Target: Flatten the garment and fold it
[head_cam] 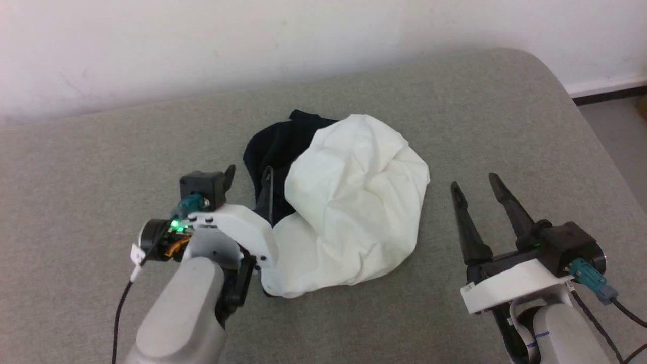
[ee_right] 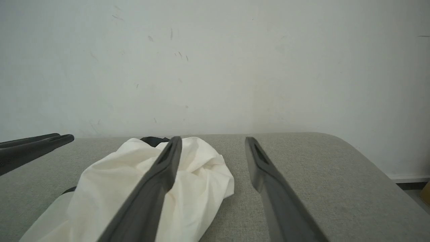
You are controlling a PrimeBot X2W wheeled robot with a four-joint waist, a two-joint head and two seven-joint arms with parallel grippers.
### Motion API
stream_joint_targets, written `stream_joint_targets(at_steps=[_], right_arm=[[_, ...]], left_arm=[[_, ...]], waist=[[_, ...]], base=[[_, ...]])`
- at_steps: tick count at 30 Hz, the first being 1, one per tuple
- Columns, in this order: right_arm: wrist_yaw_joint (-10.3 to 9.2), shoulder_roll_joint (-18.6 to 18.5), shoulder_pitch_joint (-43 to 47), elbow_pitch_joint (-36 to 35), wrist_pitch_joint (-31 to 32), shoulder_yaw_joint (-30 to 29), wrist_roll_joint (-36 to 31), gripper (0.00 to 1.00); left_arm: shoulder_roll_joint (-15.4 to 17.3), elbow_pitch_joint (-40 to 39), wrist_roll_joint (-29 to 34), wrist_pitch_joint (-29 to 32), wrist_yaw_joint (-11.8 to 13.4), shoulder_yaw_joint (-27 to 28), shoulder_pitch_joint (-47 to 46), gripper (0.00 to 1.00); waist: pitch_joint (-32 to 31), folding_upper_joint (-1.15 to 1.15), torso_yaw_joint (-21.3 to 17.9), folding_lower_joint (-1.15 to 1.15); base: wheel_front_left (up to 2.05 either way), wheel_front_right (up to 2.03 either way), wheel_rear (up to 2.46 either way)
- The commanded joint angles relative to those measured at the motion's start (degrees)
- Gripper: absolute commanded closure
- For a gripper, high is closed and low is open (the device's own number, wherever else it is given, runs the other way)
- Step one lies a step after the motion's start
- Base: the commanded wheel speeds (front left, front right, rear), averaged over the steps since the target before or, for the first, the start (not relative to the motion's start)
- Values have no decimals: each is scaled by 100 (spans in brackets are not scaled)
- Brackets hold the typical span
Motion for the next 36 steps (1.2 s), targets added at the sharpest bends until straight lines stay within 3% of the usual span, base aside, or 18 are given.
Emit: stream_joint_targets(at_steps=[1,8,17,18,20,22,30,36], right_arm=[[-11,2,-50,-6,-9,42,41,0],[-11,2,-147,51,-60,177,119,0],[-11,2,-227,171,-134,228,183,0],[-11,2,-231,186,-140,232,187,0],[-11,2,-229,212,-149,219,195,0],[-11,2,-220,220,-156,182,190,0],[-11,2,-177,198,-132,79,93,0],[-11,2,-112,98,-47,23,41,0]], left_arm=[[20,147,10,107,34,26,-140,0],[129,1405,-83,1277,-46,-66,-904,0],[233,2263,-136,3152,-347,-489,-1477,0],[229,2281,-192,3294,-446,-519,-1461,100],[220,2240,-322,3405,-566,-500,-1400,100],[251,2053,-312,3012,-523,-419,-1368,100],[178,1131,-276,114,102,349,-942,100],[352,388,-378,-751,522,852,-96,100]], waist=[[105,-1,-116,0],[417,-1,-459,0],[580,-1,-669,0],[574,-1,-674,0],[549,-1,-657,0],[524,-1,-596,0],[288,-1,-110,0],[101,-1,336,0]], base=[[0,0,0],[0,0,0],[0,0,0],[0,0,0],[0,0,0],[0,0,0],[0,0,0],[0,0,0]])
